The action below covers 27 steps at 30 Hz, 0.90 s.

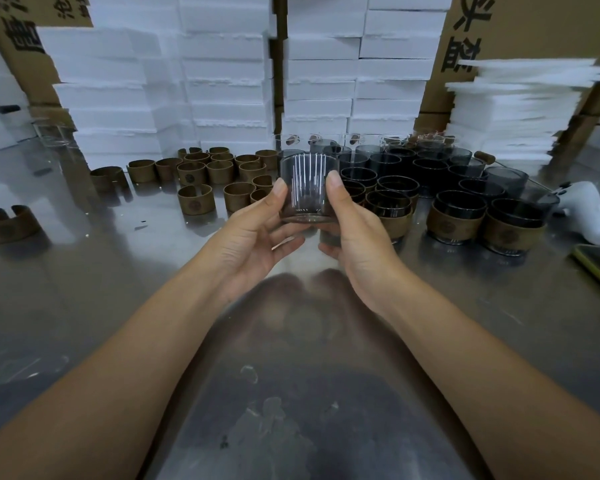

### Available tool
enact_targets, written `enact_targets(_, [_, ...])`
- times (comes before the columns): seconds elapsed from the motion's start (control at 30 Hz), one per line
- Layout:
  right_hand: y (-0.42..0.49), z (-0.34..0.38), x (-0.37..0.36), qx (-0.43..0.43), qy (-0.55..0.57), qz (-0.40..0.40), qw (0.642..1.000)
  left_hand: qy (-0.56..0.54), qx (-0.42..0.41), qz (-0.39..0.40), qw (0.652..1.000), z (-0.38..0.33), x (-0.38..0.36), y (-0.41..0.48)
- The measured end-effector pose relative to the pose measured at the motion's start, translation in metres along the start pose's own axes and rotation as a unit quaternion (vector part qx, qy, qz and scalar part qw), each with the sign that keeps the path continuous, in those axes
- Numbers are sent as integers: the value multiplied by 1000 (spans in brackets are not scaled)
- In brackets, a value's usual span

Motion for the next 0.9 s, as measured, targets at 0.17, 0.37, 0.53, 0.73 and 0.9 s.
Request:
enact_targets(0.17, [3, -4, 6, 9, 21, -19, 1000, 53, -41, -39, 997, -6, 5, 2])
enact_targets(0.37, [2, -2, 12, 20, 56, -65, 996, 94, -90, -71, 989, -13, 6, 0])
enact_targets(0.53, [0, 1, 10, 31, 42, -58, 997, 103, -86, -51, 990, -10, 1, 0])
enact_targets(0.73, [2, -1, 7, 21, 26, -29, 999, 102, -85, -34, 991, -11, 0, -2])
enact_targets(0.9, [1, -2, 8, 14, 33, -15, 999, 92, -79, -18, 992, -11, -3, -2])
Point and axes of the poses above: each hand's wrist, its own y-axis towards the middle knuckle, its own x-axis out of the back of the hand, z = x × y, the point moved 9 cm from there along y, towards the middle knuckle, and after that the axes turned 12 degrees about -y, right-handed, at the moved point
